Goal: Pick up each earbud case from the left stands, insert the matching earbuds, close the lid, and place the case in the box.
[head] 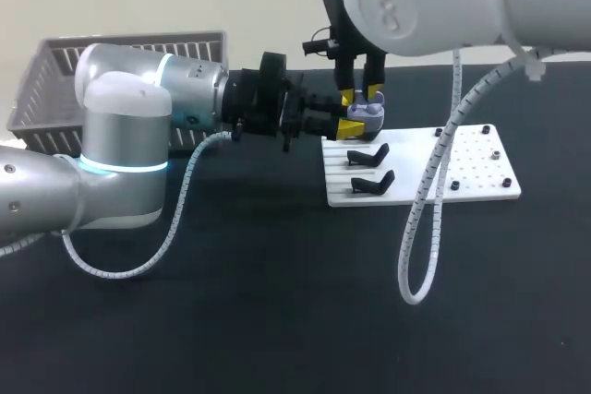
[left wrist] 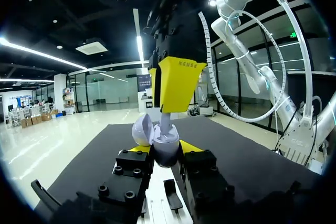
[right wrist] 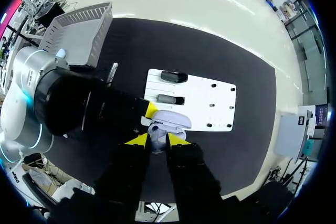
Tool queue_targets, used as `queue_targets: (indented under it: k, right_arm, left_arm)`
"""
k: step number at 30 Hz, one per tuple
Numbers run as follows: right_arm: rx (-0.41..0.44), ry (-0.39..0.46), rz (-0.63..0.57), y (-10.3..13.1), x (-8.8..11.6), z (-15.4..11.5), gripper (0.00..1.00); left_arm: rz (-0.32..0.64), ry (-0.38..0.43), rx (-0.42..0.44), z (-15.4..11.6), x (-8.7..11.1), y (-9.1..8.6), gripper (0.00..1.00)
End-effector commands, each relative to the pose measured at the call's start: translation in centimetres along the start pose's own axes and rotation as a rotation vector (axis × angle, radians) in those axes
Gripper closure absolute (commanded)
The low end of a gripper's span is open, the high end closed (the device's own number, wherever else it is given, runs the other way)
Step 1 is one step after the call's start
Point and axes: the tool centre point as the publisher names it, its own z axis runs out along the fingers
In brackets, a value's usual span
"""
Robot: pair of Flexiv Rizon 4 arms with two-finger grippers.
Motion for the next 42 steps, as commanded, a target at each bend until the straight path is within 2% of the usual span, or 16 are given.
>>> queue_targets:
  k: [1, 39, 40, 41, 42]
  right_arm:
    - [-0.001, 0.0, 0.002, 0.0, -0.1, 0.2, 1.0]
    - [-0.019, 0.025, -0.003, -0.1, -0.4, 1.3, 1.0]
    - [-0.02, 0.026, -0.003, -0.1, -0.4, 1.2, 0.86]
    - [-0.023, 0.026, -0.001, -0.2, -0.4, 1.1, 0.58]
    - [-0.026, 0.023, 0.0, -0.2, -0.3, 0.9, 0.0]
  left_arm:
    - [0.002, -0.002, -0.004, 0.0, 0.1, -0.1, 1.0]
    - [0.002, -0.002, -0.004, 0.0, 0.1, -0.1, 1.0]
    - [0.002, -0.002, -0.004, 0.0, 0.1, -0.1, 1.0]
    - [0.002, -0.002, -0.004, 0.0, 0.1, -0.1, 1.0]
    - [0.002, -0.002, -0.004, 0.0, 0.1, -0.1, 1.0]
